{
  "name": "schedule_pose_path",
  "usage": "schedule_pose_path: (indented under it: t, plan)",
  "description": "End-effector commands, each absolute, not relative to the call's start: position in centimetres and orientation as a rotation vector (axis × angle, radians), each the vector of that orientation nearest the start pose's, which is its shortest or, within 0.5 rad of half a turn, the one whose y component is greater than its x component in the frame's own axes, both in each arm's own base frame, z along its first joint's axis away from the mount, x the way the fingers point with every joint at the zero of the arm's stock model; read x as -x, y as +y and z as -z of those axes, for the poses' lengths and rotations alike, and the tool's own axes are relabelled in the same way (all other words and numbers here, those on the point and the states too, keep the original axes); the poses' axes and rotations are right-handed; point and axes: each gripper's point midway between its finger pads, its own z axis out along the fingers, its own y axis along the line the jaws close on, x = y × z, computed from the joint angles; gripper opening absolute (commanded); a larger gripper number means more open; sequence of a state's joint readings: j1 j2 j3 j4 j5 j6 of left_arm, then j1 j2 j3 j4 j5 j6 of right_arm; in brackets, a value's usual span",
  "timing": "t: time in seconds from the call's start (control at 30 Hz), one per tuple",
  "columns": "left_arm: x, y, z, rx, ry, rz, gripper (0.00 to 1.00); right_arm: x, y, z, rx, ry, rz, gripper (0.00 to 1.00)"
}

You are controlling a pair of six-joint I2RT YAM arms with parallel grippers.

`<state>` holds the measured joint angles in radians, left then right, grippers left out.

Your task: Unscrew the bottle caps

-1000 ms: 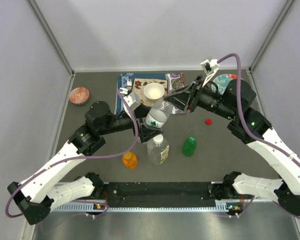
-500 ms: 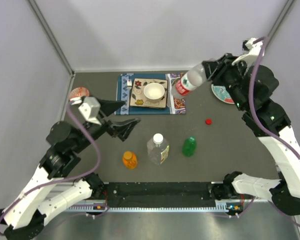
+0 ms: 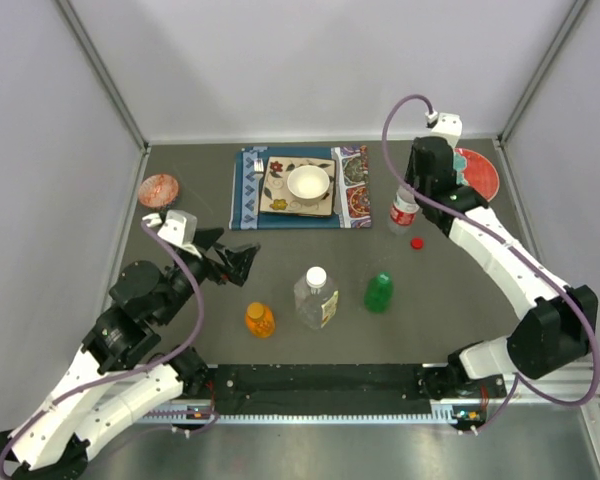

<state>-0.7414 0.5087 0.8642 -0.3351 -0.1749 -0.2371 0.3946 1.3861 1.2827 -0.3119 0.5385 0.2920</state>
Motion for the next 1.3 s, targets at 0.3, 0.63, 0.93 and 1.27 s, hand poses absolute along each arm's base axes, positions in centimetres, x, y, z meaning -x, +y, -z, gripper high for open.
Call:
schedule_pose_path:
  t: [0.3,0.63,0.93,1.27]
  plan:
    - [-19.5,-13.9,-33.2,-0.201,1.570,0.606,0.99,-47.5,5.3,-27.2,-0.302,1.713,0.281,0.00]
    - [-20.3,-14.9,-33.1,-0.221,1.578,0.612,0.99,-48.3,5.5,-24.6,-0.304,1.748,0.283,0.00]
    - [-20.3,-15.5,-32.7,-0.230,1.596,0.633,0.99,-47.9,5.6,-23.0,-0.298,1.799,0.287,0.41]
    - [-20.0,-15.4,-32.6,-0.227,1.595,0.644,0.99,-47.7,6.0,-23.3,-0.296,1.819,0.260,0.56]
